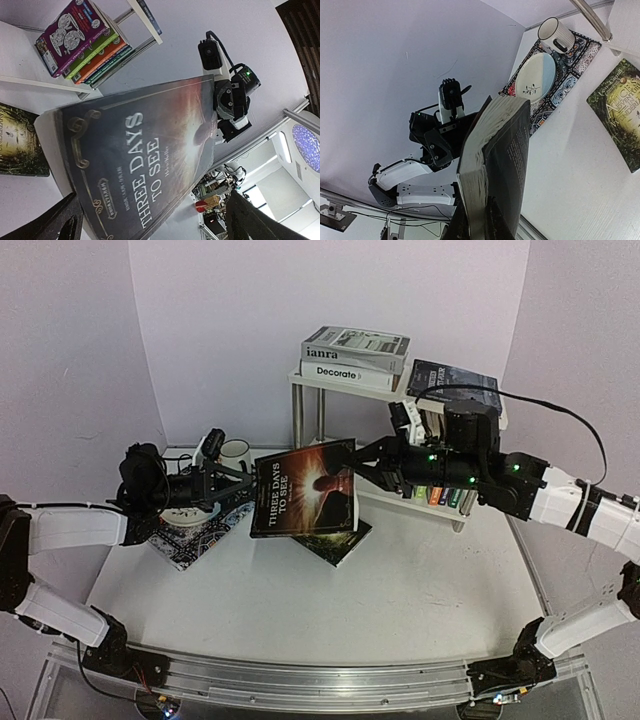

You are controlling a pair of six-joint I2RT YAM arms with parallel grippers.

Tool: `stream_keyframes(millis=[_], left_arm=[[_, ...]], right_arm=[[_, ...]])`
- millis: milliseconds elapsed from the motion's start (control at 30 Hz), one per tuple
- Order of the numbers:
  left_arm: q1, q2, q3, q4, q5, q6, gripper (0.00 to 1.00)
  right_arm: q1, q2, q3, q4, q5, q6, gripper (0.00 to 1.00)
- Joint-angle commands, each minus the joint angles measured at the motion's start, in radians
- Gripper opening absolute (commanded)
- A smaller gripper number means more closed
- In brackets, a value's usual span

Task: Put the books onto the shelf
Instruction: Pick up the book from the book pile.

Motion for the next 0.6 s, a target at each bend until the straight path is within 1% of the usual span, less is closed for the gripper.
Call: stream_keyframes(millis=[0, 233, 467, 567], left_arm=[[-0.012, 0.02, 0.038, 0.052, 0.017, -0.016, 1.0], [-0.012, 0.043, 0.012, 0.052, -0.025, -0.006, 1.0], [-0.014, 0.063, 0.018, 0.052, -0.02, -0.033, 0.99], [-0.03, 0.076, 0.032, 0.052, 0.0, -0.061, 0.97]], right_arm=[[0.001, -0.021, 0.036, 0.192, -0.052, 0.054, 0.0], [0.0, -0.064, 0.027, 0.169, -0.03, 0.044, 0.0], [-0.001, -0.061, 0.025, 0.185, -0.04, 0.05, 0.0], [0.001, -0.055, 0.016, 0.208, -0.038, 0.049, 0.0]])
